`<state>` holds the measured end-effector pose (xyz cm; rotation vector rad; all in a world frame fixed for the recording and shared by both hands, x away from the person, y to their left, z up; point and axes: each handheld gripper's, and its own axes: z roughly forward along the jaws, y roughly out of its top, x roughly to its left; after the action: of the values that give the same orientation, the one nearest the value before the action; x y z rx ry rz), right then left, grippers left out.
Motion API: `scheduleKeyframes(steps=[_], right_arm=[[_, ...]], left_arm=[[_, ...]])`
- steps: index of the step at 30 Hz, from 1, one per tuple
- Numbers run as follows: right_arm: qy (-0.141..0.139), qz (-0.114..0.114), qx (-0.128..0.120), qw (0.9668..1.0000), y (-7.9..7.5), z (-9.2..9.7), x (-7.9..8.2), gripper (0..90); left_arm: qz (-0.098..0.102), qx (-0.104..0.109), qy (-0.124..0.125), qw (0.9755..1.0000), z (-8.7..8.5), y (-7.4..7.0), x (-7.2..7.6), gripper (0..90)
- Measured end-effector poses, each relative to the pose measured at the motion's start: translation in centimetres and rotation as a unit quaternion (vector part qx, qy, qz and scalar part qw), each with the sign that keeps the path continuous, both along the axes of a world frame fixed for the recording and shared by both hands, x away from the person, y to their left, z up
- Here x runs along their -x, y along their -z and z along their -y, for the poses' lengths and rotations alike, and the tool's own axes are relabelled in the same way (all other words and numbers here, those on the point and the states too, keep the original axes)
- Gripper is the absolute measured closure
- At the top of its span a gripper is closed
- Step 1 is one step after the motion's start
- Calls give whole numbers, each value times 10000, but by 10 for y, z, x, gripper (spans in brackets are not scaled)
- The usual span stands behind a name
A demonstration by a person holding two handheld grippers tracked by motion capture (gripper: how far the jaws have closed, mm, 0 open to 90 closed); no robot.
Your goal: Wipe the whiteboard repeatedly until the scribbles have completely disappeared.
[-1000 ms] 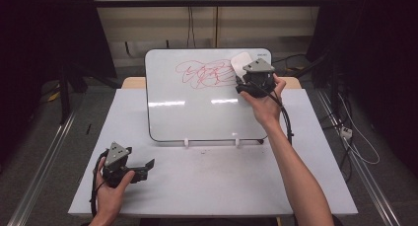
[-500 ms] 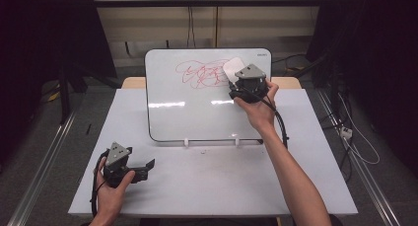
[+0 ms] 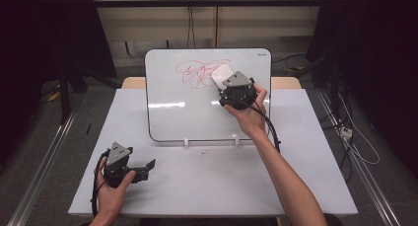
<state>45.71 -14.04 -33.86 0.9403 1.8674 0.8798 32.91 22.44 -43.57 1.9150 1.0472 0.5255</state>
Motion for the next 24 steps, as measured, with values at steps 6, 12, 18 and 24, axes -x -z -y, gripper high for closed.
scheduleKeyframes(steps=[6, 12, 18, 24], right_arm=[[-144, -23, 109, 9998, 5, -10, 3, 315], [-277, -88, 142, 9995, 8, -19, 6, 314], [-330, -124, 173, 9992, 9, -23, 7, 313], [-355, -133, 171, 9991, 9, -23, 5, 313]], left_arm=[[-1, -1, 2, 10000, 0, 0, 0, 73], [-8, 3, 0, 10000, 0, 0, 0, 73], [2, 2, -9, 10000, 0, 0, 0, 74], [-3, -8, -1, 10000, 0, 0, 0, 74]])
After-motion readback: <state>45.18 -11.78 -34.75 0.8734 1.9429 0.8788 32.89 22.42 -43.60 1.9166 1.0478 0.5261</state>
